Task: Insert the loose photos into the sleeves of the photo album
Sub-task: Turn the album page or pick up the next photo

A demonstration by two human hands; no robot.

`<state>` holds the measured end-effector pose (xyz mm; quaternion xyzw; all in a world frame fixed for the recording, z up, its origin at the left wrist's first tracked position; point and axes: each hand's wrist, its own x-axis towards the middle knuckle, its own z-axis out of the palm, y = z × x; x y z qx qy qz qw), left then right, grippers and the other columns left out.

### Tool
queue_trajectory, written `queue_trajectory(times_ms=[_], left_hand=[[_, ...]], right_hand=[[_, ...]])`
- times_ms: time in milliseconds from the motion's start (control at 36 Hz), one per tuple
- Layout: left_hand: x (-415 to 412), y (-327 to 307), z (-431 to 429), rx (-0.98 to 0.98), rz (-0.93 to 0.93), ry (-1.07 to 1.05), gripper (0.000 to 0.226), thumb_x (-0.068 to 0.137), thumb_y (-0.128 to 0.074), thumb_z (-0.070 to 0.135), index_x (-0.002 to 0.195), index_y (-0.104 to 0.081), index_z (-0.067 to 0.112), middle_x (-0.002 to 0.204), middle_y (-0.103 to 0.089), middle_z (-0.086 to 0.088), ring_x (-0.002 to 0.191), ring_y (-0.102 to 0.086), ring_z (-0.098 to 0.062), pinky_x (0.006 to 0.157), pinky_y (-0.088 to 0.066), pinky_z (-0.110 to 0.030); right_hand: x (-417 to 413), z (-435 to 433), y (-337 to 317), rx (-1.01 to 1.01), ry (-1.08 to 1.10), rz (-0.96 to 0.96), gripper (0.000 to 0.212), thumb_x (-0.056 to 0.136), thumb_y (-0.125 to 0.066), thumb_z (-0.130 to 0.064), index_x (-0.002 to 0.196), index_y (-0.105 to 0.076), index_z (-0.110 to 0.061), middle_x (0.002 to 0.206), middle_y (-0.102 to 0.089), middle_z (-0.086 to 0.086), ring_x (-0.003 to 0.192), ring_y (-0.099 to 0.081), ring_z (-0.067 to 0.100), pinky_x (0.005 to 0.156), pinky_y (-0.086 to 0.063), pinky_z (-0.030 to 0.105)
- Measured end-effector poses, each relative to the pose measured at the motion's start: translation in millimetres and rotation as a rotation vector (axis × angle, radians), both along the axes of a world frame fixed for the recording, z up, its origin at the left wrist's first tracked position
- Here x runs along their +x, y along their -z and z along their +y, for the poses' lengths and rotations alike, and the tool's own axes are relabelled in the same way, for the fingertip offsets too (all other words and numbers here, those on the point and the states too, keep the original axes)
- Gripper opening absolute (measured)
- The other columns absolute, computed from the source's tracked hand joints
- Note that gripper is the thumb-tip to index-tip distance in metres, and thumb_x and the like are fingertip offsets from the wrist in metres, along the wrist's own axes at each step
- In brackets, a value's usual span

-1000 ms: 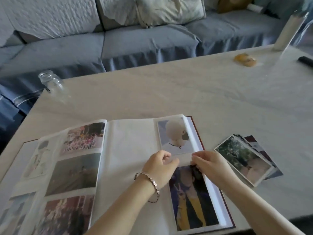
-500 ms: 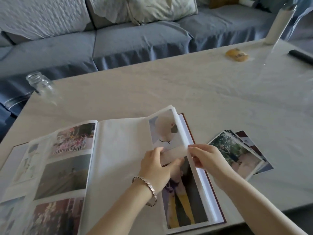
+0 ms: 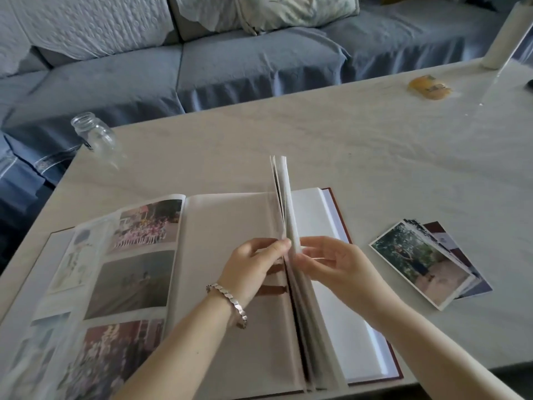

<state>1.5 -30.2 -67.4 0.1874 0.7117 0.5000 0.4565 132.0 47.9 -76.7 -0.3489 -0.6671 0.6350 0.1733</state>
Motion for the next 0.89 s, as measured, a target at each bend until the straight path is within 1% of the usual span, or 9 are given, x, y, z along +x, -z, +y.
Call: queue_trajectory(times_ms=[83, 167, 278, 333, 389, 556, 694, 806, 889], left_hand=[[-6.6, 2.6, -4.9, 0.017, 0.099, -0.022, 0.025, 0.075, -0.066, 0.035, 0.072, -0.060, 0.011, 0.068, -0.053, -0.006, 0.061, -0.053, -0.017, 0.055, -0.045, -0.022], [-11.5, 5.1, -12.5, 0.017, 0.340, -0.028, 0.035, 0.090, -0.053, 0.015, 0.061, -0.033, 0.014, 0.047, -0.025, 0.010, 0.043, -0.022, -0.006, 0.040, -0.021, -0.014], [-17.1, 8.9, -21.6, -0.014, 0.448, -0.038, 0.040, 0.092, -0.046, 0.005, 0.059, -0.025, 0.015, 0.040, -0.016, 0.012, 0.039, -0.019, -0.008, 0.038, -0.017, -0.017], [-22.5, 14.2, -25.5, -0.013, 0.445, -0.045, 0.039, 0.092, -0.050, 0.009, 0.057, -0.031, 0.010, 0.042, -0.022, 0.015, 0.041, -0.022, -0.005, 0.042, -0.018, -0.014], [-24.4, 13.5, -27.7, 0.021, 0.365, -0.030, 0.033, 0.085, -0.060, 0.028, 0.066, -0.050, 0.003, 0.056, -0.041, 0.002, 0.055, -0.037, -0.010, 0.056, -0.031, -0.019], [-19.8, 5.9, -27.5, 0.060, 0.088, -0.087, 0.015, 0.077, -0.064, 0.038, 0.084, -0.068, 0.026, 0.088, -0.070, 0.012, 0.088, -0.062, -0.001, 0.078, -0.041, -0.016], [-13.1, 1.5, -25.8, 0.087, -0.081, -0.049, 0.043, 0.071, -0.060, 0.041, 0.103, -0.069, 0.013, 0.099, -0.073, -0.003, 0.095, -0.069, -0.017, 0.086, -0.052, -0.030], [-11.5, 1.0, -23.8, 0.078, -0.116, -0.066, 0.043, 0.067, -0.065, 0.038, 0.103, -0.069, 0.013, 0.098, -0.073, -0.009, 0.095, -0.069, -0.027, 0.087, -0.054, -0.039], [-10.4, 0.4, -22.2, 0.068, -0.075, -0.062, 0.042, 0.065, -0.073, 0.042, 0.098, -0.071, 0.017, 0.099, -0.072, -0.011, 0.097, -0.067, -0.030, 0.091, -0.052, -0.046]], right_hand=[[7.0, 7.7, 9.0, 0.033, 0.100, -0.040, 0.019, 0.087, -0.062, -0.020, 0.096, -0.066, -0.004, 0.072, -0.062, -0.007, 0.057, -0.053, 0.004, 0.061, -0.043, 0.019], [18.1, 17.2, 16.6, 0.080, 0.187, -0.131, 0.028, 0.089, -0.057, -0.016, 0.086, -0.055, 0.012, 0.061, -0.036, 0.004, 0.061, -0.030, 0.016, 0.064, -0.026, 0.027], [25.9, 23.2, 20.7, 0.198, 0.181, -0.343, 0.019, 0.090, -0.055, -0.019, 0.095, -0.066, -0.005, 0.069, -0.058, -0.002, 0.066, -0.048, 0.015, 0.062, -0.034, 0.023], [27.1, 20.9, 22.6, 0.293, 0.170, -0.452, 0.033, 0.090, -0.056, -0.025, 0.121, -0.060, -0.016, 0.107, -0.062, -0.003, 0.092, -0.055, 0.009, 0.075, -0.036, 0.020], [25.7, 16.2, 23.2, 0.385, 0.156, -0.457, 0.040, 0.089, -0.057, -0.028, 0.128, -0.054, -0.020, 0.120, -0.054, -0.004, 0.107, -0.051, 0.010, 0.084, -0.033, 0.019], [3.4, -0.5, 11.4, 0.213, 0.007, -0.288, 0.040, 0.087, -0.060, -0.037, 0.124, -0.057, -0.021, 0.099, -0.060, -0.018, 0.086, -0.057, -0.010, 0.066, -0.042, 0.004], [-4.2, -12.3, 0.8, 0.091, -0.064, -0.199, 0.079, 0.063, -0.048, -0.067, 0.132, -0.044, -0.028, 0.114, -0.058, -0.011, 0.094, -0.057, -0.006, 0.068, -0.042, 0.008], [2.4, -9.9, 1.3, 0.061, -0.016, -0.195, 0.086, 0.059, -0.046, -0.072, 0.128, -0.046, -0.022, 0.117, -0.054, -0.016, 0.108, -0.051, -0.001, 0.088, -0.040, 0.017], [8.7, -5.0, 3.2, 0.042, 0.014, -0.206, 0.067, 0.067, -0.052, -0.067, 0.119, -0.045, -0.025, 0.107, -0.055, -0.019, 0.103, -0.053, 0.002, 0.083, -0.041, 0.014]])
